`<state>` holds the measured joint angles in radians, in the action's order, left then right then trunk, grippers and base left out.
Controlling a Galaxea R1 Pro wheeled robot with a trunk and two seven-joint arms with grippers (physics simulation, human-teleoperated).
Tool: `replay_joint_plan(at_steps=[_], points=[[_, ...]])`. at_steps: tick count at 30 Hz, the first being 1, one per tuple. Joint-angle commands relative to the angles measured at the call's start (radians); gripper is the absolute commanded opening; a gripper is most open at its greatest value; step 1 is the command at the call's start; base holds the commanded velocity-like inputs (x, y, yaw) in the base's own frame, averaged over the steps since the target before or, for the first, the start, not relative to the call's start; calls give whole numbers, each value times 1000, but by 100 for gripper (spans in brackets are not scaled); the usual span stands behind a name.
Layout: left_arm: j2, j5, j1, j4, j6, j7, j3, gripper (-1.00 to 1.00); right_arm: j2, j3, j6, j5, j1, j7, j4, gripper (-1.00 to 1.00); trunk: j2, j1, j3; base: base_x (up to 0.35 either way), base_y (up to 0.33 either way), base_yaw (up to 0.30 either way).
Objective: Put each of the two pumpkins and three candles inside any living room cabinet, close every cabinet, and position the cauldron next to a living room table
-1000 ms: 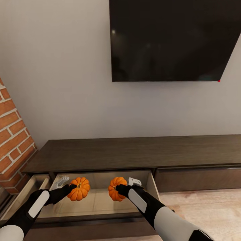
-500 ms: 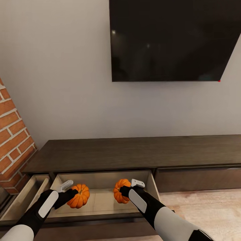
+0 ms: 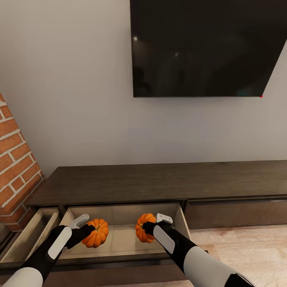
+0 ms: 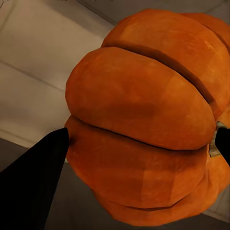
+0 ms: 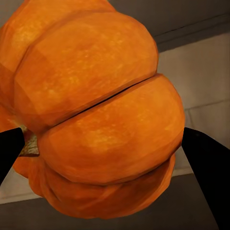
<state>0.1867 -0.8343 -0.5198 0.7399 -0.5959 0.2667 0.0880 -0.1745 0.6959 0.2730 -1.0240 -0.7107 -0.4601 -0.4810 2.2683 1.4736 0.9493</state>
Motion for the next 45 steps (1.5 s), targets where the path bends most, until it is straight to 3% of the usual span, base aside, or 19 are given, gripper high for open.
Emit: replay_joint_plan(at_steps=[1,5,33,45], points=[[1,-11,0,5,-1,9,4,-100,0,4,3,-2,-1,-5,-1,-100,0,0,1,0,0,0],[1,-11,0,9,-1,9,4,-100,0,4,3,-1,-1,-5,-1,-100,0,0,1,0,0,0],[0,-11,0,9,0,8,4,-100,0,4,2,-1,-1,-3,-2,-100,196,107,89,0,0,0],[0,-12,0,10,-1,8,4,-100,0,4,2,-1,-1,-3,-2,-100,196,107,89,0,0,0]])
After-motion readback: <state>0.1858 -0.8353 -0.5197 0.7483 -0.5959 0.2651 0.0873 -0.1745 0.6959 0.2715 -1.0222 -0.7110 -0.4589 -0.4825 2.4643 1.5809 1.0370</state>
